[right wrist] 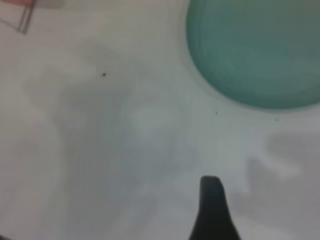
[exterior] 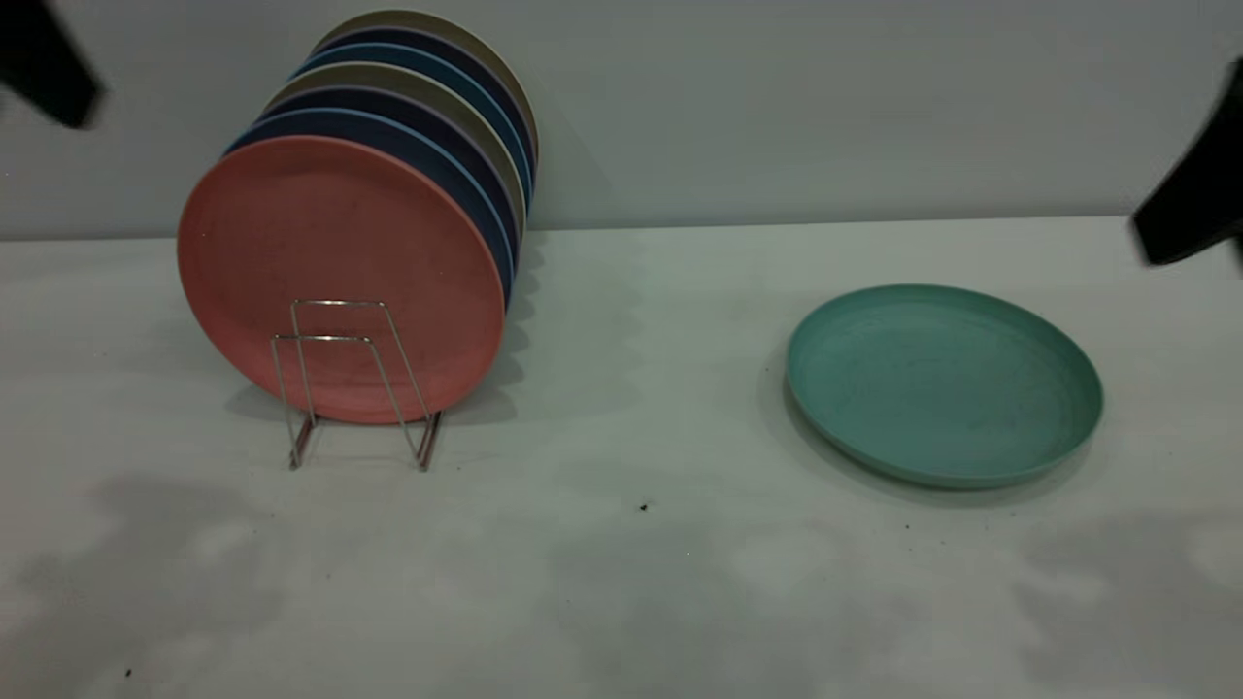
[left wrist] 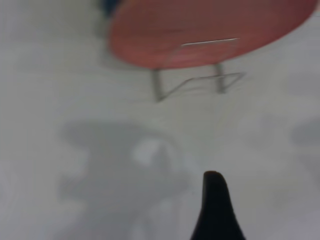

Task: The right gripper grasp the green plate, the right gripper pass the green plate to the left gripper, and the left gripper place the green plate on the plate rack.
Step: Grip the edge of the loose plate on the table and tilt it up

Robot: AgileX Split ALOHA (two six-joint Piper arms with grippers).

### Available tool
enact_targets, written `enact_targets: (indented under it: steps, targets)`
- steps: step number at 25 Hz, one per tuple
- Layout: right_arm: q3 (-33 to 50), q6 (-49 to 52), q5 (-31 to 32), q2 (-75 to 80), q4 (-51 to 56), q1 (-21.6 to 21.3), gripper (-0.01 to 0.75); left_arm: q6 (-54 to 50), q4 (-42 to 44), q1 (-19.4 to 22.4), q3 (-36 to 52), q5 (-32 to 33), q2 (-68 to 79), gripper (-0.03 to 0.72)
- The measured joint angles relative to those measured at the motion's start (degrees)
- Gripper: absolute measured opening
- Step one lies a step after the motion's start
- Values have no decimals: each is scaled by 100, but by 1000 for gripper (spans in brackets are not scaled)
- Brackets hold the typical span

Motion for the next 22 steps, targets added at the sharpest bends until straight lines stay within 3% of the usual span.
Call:
enact_targets:
  steps: [6, 11, 17, 22]
  targets:
    - [-898, -267, -123, 1646, 177, -123, 564, 1674, -2086, -103, -164, -213, 978, 545]
    - [-1696, -335, 65, 2707, 368, -615, 564, 2920, -3441, -589, -282, -469, 1746, 545]
    - [-2509, -577, 459, 3773, 592, -1138, 564, 3917, -4694, -1155, -520, -995, 2725, 545]
    - [-2992, -716, 587, 4467, 655, -1376, 564, 4369, -5238, -1342, -565, -1108, 3235, 545]
